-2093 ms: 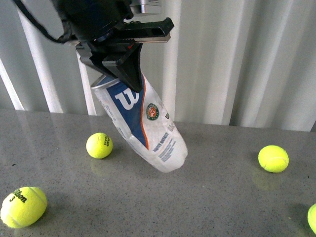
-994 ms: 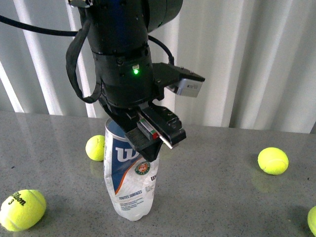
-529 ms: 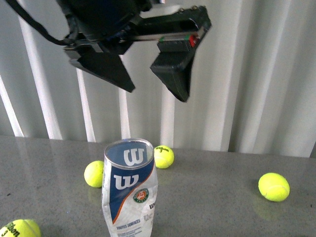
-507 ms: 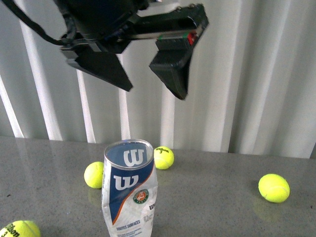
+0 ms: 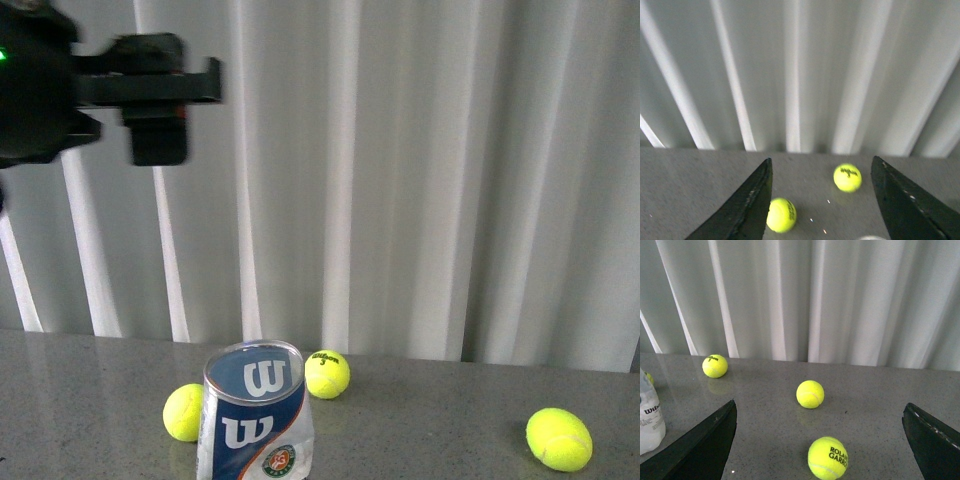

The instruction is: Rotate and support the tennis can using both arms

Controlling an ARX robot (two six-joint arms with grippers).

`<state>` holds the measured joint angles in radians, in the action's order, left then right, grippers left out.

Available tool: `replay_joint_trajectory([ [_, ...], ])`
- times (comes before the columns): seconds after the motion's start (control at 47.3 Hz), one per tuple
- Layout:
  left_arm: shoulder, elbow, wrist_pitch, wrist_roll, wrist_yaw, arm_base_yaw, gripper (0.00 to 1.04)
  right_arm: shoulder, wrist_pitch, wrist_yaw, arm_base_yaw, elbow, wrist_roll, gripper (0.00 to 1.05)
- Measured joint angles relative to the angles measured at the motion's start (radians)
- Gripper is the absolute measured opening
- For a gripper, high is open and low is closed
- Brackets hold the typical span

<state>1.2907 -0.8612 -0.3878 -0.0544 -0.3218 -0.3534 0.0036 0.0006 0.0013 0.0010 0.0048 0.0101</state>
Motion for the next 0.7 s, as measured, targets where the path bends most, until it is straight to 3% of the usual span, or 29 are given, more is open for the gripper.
replay_joint_trajectory([
  [0.085, -0.096, 0.166, -0.147, 0.025, 0.027, 0.051, 0.43, 0.0, 0.0, -0.002, 0.0, 0.0, 0.0, 0.98],
  [0.338, -0.227, 0.432, -0.231, 0.04, 0.119, 0.135, 0.04, 0.0, 0.0, -0.003, 0.0, 0.0, 0.0, 0.98],
  [0.698, -0.426, 0.651, -0.258, 0.047, 0.203, 0.233, 0.04, 0.0, 0.0, -0.003, 0.0, 0.0, 0.0, 0.98],
])
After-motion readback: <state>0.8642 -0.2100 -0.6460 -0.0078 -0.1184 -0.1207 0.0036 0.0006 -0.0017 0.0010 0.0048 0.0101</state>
